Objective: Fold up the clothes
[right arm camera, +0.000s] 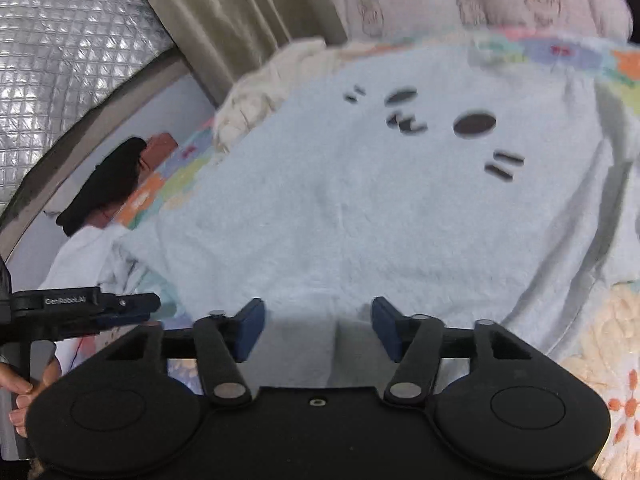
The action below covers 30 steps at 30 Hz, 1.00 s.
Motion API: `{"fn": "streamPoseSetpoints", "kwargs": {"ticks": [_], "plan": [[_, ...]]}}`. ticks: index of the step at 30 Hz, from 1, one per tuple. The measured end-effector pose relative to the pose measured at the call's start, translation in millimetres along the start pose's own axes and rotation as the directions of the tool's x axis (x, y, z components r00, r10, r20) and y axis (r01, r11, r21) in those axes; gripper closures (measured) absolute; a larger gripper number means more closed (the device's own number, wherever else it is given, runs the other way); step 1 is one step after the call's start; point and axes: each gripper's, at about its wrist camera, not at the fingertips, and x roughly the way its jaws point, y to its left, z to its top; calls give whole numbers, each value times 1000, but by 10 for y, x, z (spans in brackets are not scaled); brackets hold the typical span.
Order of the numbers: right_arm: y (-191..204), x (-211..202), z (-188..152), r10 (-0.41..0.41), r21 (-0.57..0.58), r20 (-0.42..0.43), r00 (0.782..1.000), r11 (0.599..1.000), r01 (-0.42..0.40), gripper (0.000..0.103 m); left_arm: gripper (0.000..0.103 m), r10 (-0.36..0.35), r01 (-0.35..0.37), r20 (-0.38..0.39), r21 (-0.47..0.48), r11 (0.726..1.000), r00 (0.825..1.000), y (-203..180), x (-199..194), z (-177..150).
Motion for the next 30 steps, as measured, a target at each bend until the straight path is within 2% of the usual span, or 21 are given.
{"fn": "streamPoseSetpoints", "kwargs": {"ticks": [2,4,6,8,11,14,15,16,17,19,21,24,26,28,29,30], "plan": [[-47,135,11,28,11,-70,997,1000,-28,34,62,-6,6,0,-1,1000,1000,-5,14,9],[-77,167,-46,103,43,-72,992,994,-100,34,62,-5,5,-4,0,1000,1000,-13,29,19],[-146,196,-97,194,123,-66,979,975,-185,34,62,-5,5,-8,1,1000,1000,-18,40,20],[-213,235,-120,236,192,-46,971,956,-223,34,62,-3,3,-9,4,1000,1000,-12,38,15],[-206,311,-62,248,192,-54,967,953,-233,34,62,-9,9,0,2,1000,1000,-12,25,13],[-96,433,51,226,143,-56,973,966,-216,35,62,-12,12,14,-4,1000,1000,1,20,34],[-55,451,85,207,106,-51,977,974,-200,39,62,-9,9,15,-3,1000,1000,7,24,40],[17,487,111,184,53,-50,982,982,-181,59,62,-4,4,12,-2,1000,1000,12,37,39],[86,541,122,164,-2,-61,985,986,-165,87,62,4,-4,6,-3,1000,1000,22,53,37],[164,592,98,148,-52,-74,986,987,-152,90,62,17,-17,-4,-5,1000,1000,41,80,35],[195,495,49,193,-46,-40,980,980,-195,91,62,19,-19,-5,-9,1000,1000,61,82,40],[263,230,-70,299,-36,2,954,954,-299,93,62,7,-6,24,-19,1000,1000,83,-9,67],[350,49,-218,409,-46,-7,912,911,-409,93,62,-8,10,42,-29,1000,999,108,-83,96],[442,-87,-422,526,-77,-58,848,845,-529,94,61,-14,16,40,-44,999,999,160,-133,118],[476,-140,-518,556,-105,-92,826,819,-563,93,61,-11,13,38,-52,999,999,190,-150,126],[508,-188,-609,559,-142,-137,818,806,-574,93,61,-1,4,39,-61,998,999,222,-164,133]]}}
